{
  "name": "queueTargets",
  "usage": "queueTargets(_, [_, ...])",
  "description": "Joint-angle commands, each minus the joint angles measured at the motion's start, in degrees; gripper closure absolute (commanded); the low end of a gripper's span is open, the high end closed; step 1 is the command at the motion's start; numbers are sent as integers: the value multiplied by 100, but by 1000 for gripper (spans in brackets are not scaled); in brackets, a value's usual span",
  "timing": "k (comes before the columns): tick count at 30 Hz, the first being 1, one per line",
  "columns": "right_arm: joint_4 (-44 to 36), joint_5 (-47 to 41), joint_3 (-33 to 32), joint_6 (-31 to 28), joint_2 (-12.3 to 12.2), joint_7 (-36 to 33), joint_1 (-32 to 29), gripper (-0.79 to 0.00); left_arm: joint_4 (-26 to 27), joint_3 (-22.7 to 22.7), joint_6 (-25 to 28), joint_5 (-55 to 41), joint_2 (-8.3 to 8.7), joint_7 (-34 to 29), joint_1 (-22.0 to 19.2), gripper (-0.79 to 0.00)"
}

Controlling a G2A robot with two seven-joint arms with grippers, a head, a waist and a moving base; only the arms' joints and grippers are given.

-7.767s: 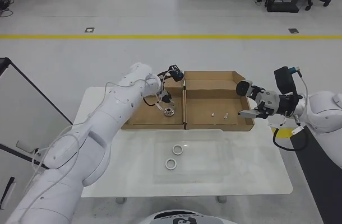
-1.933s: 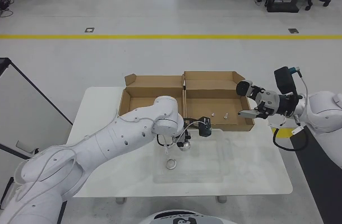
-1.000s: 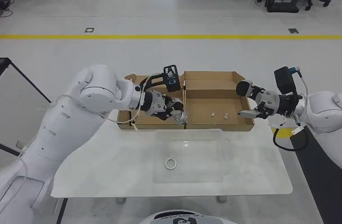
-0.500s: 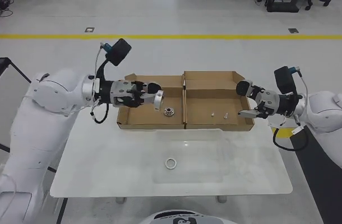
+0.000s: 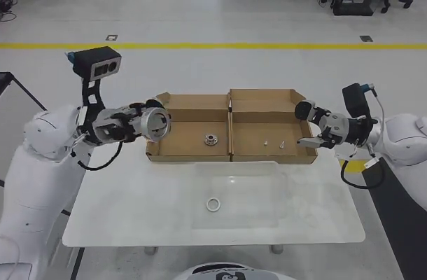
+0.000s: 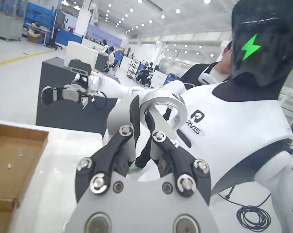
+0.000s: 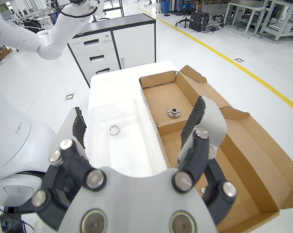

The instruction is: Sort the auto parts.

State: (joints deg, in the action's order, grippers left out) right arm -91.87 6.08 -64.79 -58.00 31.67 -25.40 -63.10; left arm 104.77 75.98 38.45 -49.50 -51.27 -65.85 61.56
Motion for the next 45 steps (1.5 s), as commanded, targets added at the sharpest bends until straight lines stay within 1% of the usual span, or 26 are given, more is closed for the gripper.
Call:
queueTargets(1, [0,0,0,0,0,0,0,-785,93,95,31,-310,-4,32,125,0])
queueTargets(5, [0,0,0,0,0,0,0,-785,222,286,68,-930,-40,69,313,0])
queueTargets(9, [0,0,0,0,0,0,0,-785,288,494,-30,-1084,-82,-29,432,0])
queueTargets(15, [0,0,0,0,0,0,0,-785,257,777,-271,-798,-124,-271,552,0])
queueTargets(20, [0,0,0,0,0,0,0,-785,291,954,-426,-278,-131,-426,646,0])
queueTargets(24, [0,0,0,0,0,0,0,-785,413,1072,-480,438,-105,-479,695,0])
queueTargets(27, [0,0,0,0,0,0,0,-785,465,1107,-436,322,-100,-435,783,0])
queueTargets(31, [0,0,0,0,0,0,0,-785,514,1222,-431,-67,-99,-430,883,0])
queueTargets(36, [0,0,0,0,0,0,0,-785,476,1424,-536,-1000,-138,-535,1026,0])
queueTargets(41, [0,0,0,0,0,0,0,-785,428,1668,-702,-1788,-223,-701,1146,0])
queueTargets(45, [0,0,0,0,0,0,0,-785,385,1850,-862,-2166,-308,-861,1186,0])
